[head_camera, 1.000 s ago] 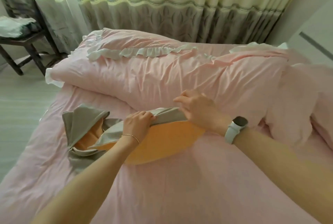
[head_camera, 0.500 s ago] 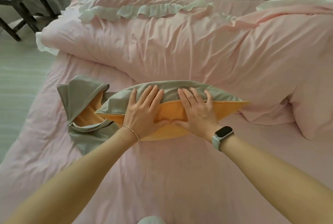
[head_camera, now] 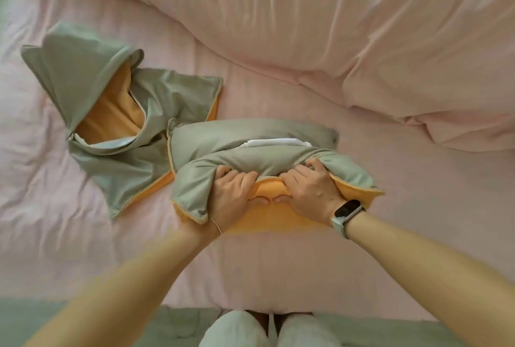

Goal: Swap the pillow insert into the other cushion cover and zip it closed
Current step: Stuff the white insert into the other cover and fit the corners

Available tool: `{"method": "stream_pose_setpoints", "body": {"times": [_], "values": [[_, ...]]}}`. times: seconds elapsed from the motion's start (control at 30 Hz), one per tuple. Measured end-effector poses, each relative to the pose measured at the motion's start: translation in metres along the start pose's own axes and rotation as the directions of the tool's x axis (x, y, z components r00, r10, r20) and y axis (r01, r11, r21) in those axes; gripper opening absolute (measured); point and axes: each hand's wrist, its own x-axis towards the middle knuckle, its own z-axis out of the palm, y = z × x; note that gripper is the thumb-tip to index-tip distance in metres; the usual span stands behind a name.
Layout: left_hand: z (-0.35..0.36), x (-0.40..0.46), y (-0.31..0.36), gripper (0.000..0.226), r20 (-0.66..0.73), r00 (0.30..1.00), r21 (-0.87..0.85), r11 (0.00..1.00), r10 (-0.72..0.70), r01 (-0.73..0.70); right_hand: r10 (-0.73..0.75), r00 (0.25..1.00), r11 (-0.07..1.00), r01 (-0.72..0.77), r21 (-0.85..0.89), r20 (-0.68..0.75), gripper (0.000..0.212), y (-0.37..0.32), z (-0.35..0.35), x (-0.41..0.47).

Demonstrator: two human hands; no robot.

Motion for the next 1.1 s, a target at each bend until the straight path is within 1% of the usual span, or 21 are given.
{"method": "stream_pose_setpoints", "body": {"times": [0.07,0.13,0.23,0.37,0.47,0.6,0.63,0.7,0.8,0.83,0.87,0.9,0.93,1.0,1.03,1.07,1.1], "values": [[0.019,-0.016,0.005,0.064,-0.047,0.999,-0.031,0.999,0.013,-0.015,0.035,0.998,0.998,-0.033,0.052,-0.056,0.064,-0.012,0.016,-0.012],[0.029,-0.017,0.003,0.067,-0.078,0.996,-0.033,0.999,0.034,-0.037,0.072,0.994,0.996,-0.068,0.055,-0.08,0.065,-0.016,0.024,-0.014],[0.032,-0.013,0.0,0.067,-0.097,0.994,-0.054,0.996,0.06,-0.065,0.072,0.997,0.994,-0.068,0.083,-0.043,0.064,-0.013,0.024,-0.01],[0.021,-0.008,0.001,0.065,-0.114,0.993,-0.082,0.995,0.04,-0.05,0.08,0.997,0.989,-0.077,0.129,-0.023,0.06,-0.012,0.01,-0.005],[0.012,-0.017,0.011,0.067,-0.14,0.989,-0.08,0.994,0.057,-0.068,0.099,0.995,0.985,-0.093,0.149,-0.034,0.06,-0.023,-0.002,-0.013],[-0.001,-0.041,0.037,0.066,-0.115,0.993,-0.094,0.995,0.023,-0.034,0.094,0.995,0.976,-0.097,0.194,0.027,0.058,-0.045,-0.02,-0.036],[-0.002,-0.051,0.044,0.065,-0.097,0.995,-0.103,0.994,0.015,-0.025,0.074,0.996,0.978,-0.084,0.19,0.057,0.054,-0.051,-0.023,-0.045],[-0.005,-0.079,0.064,0.062,-0.029,1.0,-0.108,0.994,0.009,-0.012,0.061,0.98,0.978,-0.096,0.184,0.188,0.045,-0.071,-0.031,-0.069],[-0.006,-0.107,0.085,0.053,0.114,0.993,-0.041,0.999,0.038,-0.033,0.091,0.944,0.978,-0.145,0.149,0.316,0.045,-0.098,-0.039,-0.097],[-0.007,-0.11,0.089,0.053,0.174,0.984,-0.003,0.999,0.04,-0.04,0.075,0.922,0.978,-0.142,0.153,0.379,0.046,-0.103,-0.042,-0.101],[-0.008,-0.112,0.092,0.053,0.235,0.971,0.028,0.999,0.037,-0.045,0.061,0.874,0.976,-0.154,0.154,0.482,0.045,-0.106,-0.049,-0.103],[-0.01,-0.115,0.096,0.053,0.284,0.958,0.056,0.997,0.034,-0.052,0.048,0.808,0.978,-0.158,0.138,0.588,0.042,-0.107,-0.052,-0.107],[-0.013,-0.119,0.102,0.05,0.313,0.949,0.084,0.995,0.03,-0.06,0.042,0.772,0.973,-0.177,0.151,0.634,0.038,-0.107,-0.059,-0.112],[-0.022,-0.132,0.115,0.035,0.295,0.955,0.1,0.993,0.031,-0.063,0.03,0.794,0.944,-0.222,0.243,0.608,0.028,-0.11,-0.077,-0.124],[-0.028,-0.141,0.12,0.033,0.259,0.966,0.088,0.995,0.027,-0.051,0.057,0.866,0.927,-0.23,0.295,0.496,0.023,-0.111,-0.084,-0.133],[-0.036,-0.148,0.123,0.036,0.214,0.977,0.063,0.998,0.015,-0.029,0.098,0.927,0.916,-0.226,0.331,0.361,0.021,-0.111,-0.089,-0.142],[-0.044,-0.152,0.123,0.04,0.184,0.983,0.032,0.999,0.012,-0.019,0.134,0.957,0.909,-0.222,0.354,0.258,0.02,-0.111,-0.093,-0.149]]}}
